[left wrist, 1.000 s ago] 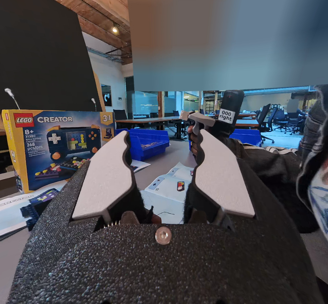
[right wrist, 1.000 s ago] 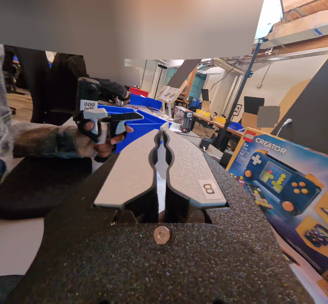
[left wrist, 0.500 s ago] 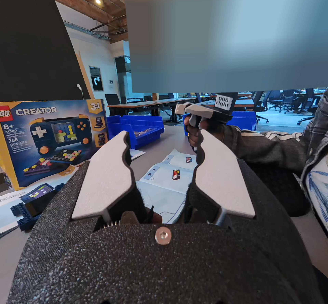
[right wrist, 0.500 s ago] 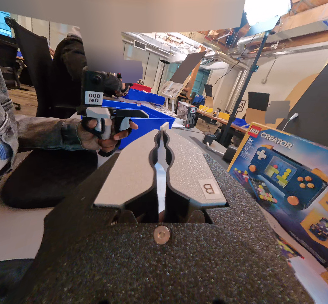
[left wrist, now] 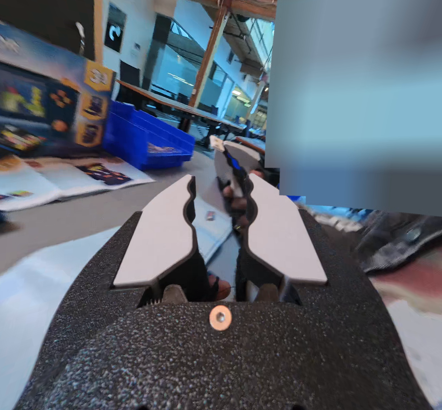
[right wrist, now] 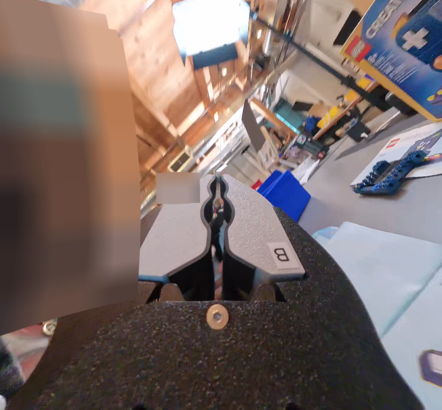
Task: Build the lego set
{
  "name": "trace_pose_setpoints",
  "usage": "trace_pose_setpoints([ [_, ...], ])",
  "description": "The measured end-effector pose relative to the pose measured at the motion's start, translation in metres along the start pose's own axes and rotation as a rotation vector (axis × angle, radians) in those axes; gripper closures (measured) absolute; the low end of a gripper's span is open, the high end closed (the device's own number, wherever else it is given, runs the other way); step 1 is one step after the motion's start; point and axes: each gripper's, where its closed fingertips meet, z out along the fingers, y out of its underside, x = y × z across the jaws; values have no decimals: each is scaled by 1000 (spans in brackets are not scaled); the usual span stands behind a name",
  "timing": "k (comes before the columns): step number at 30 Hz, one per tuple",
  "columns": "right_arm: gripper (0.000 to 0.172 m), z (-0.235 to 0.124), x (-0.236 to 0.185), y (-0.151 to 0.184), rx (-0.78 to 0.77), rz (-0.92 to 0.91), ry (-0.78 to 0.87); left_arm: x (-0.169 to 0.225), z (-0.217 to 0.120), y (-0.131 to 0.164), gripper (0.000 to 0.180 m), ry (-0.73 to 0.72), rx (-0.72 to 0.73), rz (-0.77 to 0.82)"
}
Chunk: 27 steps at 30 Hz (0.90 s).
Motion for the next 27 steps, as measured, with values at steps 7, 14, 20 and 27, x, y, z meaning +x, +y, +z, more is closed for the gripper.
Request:
trace_pose_setpoints([
  [7, 169, 1, -29, 43, 61, -42, -77, 43, 23, 5, 161, 323, 181, -517],
  [14, 169, -9, -36, 63, 10, -127, -48, 39, 10, 22, 172, 215, 158, -464],
  [20, 169, -8, -38, 63, 25, -144, -39, 35, 7, 17, 174, 217, 196, -503],
  [27, 169, -8, -41, 61, 33, -176, -36, 39, 9, 19, 170, 263, 181, -550],
])
